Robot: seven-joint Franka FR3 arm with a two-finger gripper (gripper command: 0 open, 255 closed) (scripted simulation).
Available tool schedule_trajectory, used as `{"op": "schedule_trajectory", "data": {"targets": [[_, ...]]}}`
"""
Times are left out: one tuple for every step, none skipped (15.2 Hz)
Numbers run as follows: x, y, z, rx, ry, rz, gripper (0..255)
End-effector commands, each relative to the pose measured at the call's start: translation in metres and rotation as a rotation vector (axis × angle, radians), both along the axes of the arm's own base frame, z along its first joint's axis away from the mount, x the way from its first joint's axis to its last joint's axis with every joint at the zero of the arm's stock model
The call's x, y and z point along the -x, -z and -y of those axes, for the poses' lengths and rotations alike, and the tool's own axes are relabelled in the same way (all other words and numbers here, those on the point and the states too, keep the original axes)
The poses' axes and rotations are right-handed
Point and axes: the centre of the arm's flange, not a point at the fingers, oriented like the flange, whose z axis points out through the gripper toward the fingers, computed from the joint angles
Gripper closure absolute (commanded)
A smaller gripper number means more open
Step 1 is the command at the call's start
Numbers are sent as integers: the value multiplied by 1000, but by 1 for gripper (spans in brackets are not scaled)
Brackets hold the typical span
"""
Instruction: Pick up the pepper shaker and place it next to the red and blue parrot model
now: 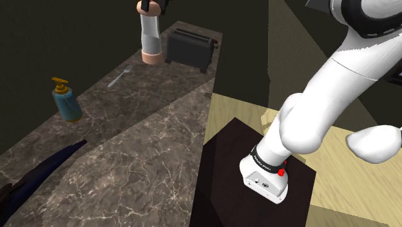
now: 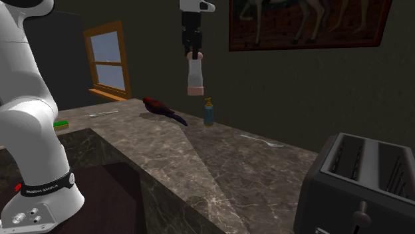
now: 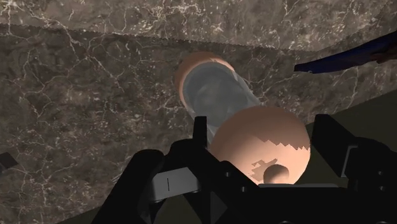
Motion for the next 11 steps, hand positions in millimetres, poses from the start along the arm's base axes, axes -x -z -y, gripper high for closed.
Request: {"op": "schedule_trajectory", "data": {"targets": [[14, -1, -18, 0, 2, 0, 255], [22, -1, -29, 0, 2, 0, 255], [30, -1, -39, 0, 2, 0, 255], [37, -1, -50, 0, 2, 0, 255], [45, -1, -61, 0, 2, 0, 255], [53, -1, -72, 0, 2, 0, 255], [60, -1, -82, 0, 2, 0, 255], [68, -1, -93, 0, 2, 0, 255], [76, -1, -104, 0, 2, 0, 255], [83, -1, -115, 0, 2, 0, 255], [91, -1, -125, 0, 2, 0, 255]]}}
